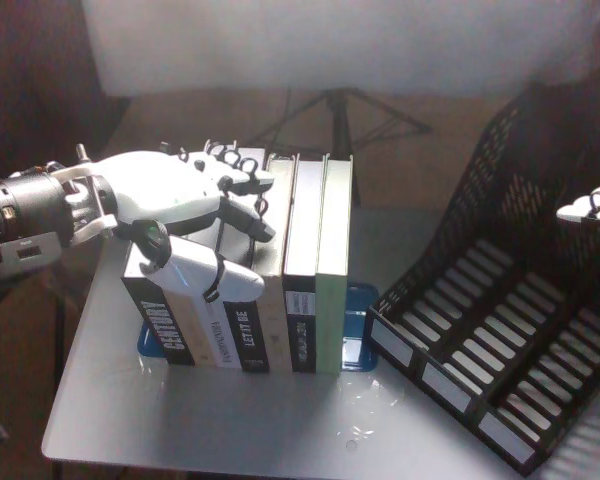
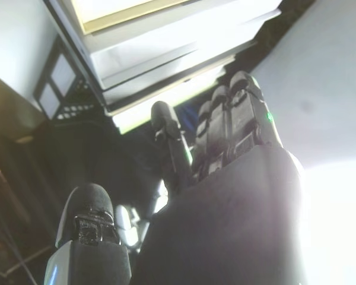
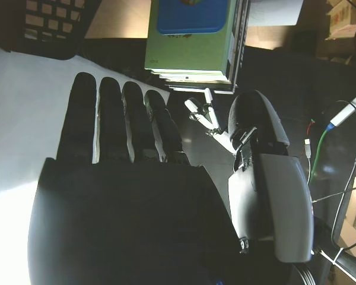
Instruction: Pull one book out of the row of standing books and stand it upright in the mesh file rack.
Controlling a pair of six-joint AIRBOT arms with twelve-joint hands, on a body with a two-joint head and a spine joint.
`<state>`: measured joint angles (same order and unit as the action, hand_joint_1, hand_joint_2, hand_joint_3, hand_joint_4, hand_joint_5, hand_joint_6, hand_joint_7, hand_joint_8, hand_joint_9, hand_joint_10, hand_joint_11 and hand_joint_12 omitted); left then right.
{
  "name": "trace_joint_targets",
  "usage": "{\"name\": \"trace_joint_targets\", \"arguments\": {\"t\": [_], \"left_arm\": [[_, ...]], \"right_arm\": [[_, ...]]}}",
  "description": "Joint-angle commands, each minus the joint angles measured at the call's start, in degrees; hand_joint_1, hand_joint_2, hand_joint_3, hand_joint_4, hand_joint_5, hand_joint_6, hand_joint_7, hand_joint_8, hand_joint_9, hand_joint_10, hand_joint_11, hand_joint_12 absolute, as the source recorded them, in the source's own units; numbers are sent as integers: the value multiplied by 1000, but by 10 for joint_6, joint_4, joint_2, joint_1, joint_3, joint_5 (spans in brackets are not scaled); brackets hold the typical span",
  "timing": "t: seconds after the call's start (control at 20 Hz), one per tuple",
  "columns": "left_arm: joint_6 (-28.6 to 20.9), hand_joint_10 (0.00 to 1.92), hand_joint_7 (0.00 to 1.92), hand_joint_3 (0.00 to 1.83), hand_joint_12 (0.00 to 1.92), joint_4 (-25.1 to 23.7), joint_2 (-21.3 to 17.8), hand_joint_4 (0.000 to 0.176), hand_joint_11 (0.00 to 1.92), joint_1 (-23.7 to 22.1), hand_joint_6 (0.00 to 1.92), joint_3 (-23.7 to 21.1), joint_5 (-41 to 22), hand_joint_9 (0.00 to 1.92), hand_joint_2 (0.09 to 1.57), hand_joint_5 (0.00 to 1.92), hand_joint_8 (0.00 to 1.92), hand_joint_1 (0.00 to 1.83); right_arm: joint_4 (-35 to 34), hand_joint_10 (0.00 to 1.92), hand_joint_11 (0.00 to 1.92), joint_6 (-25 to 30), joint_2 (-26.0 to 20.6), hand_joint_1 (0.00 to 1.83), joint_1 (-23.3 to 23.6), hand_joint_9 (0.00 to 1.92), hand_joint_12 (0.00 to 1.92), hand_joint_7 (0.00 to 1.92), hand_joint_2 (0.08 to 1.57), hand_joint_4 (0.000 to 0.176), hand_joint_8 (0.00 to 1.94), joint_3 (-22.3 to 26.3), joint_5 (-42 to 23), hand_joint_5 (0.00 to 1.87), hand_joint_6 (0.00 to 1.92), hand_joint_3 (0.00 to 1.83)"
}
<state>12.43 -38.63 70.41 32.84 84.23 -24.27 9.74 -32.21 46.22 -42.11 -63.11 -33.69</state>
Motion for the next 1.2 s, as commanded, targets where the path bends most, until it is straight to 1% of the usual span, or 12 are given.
{"name": "trace_joint_targets", "arguments": {"t": [0.0,0.05,0.1,0.3,0.35,0.45,0.5,0.65,0.8,0.9,1.05,1.15], "left_arm": [[-4,0,0,3,0,6,1,46,0,-6,17,1,-37,0,1200,498,0,80],[-4,0,0,1,0,3,2,47,0,-6,18,1,-33,0,1197,505,0,59],[-5,0,0,2,0,-4,4,56,0,-5,14,2,-29,0,1197,502,0,11],[-8,0,0,0,0,-42,9,50,0,-6,14,-2,-11,0,1192,504,0,0],[-4,0,18,0,0,-48,7,31,0,-6,20,-8,-8,0,1189,600,0,34],[7,0,58,0,0,-65,-1,43,0,-6,31,-22,-3,0,1173,757,5,45],[7,0,62,2,0,-73,-4,42,0,-5,25,-28,-2,0,1177,751,5,9],[14,0,51,0,0,-79,-24,20,0,12,15,-53,-10,0,1172,737,1,0],[20,0,69,7,0,-79,-43,0,0,30,46,-81,-28,0,1193,824,7,0],[23,0,62,0,0,-89,-53,1,0,35,21,-99,-37,0,1158,772,3,0],[6,0,74,0,0,-106,-62,0,0,44,25,-114,-53,0,1156,788,6,0],[-8,0,14,0,0,-109,-68,0,0,58,6,-124,-66,0,1164,748,0,0]], "right_arm": [[-13,0,0,0,-4,335,2,0,0,0,1309,0,0,-4,-55,0,0,0],[-13,0,0,0,-4,337,2,0,0,0,1309,0,0,-4,-55,0,0,0],[-14,0,0,0,-4,312,1,0,0,0,1313,0,0,-4,-55,0,0,2],[-19,0,0,0,-3,278,-4,0,0,0,1322,0,0,-5,-57,0,0,5],[-21,0,0,0,-3,311,-5,0,0,0,1321,0,0,-5,-58,0,0,3],[-22,0,0,0,-2,323,-6,0,0,0,1317,0,0,-5,-59,0,0,1],[-23,0,0,0,-2,325,-7,0,0,0,1320,0,0,-4,-59,0,0,2],[-27,0,0,0,-2,293,-9,0,0,0,1322,0,0,-4,-62,0,0,2],[-33,0,0,0,-2,305,-13,0,0,0,1323,0,0,-4,-63,0,0,1],[-37,0,0,0,-2,293,-16,0,0,0,1325,0,0,-4,-64,0,0,2],[-40,0,0,0,-2,299,-17,0,0,0,1324,0,0,-3,-64,0,0,0],[-40,0,0,0,-2,322,-18,0,0,0,1319,0,0,-3,-64,0,0,0]]}}
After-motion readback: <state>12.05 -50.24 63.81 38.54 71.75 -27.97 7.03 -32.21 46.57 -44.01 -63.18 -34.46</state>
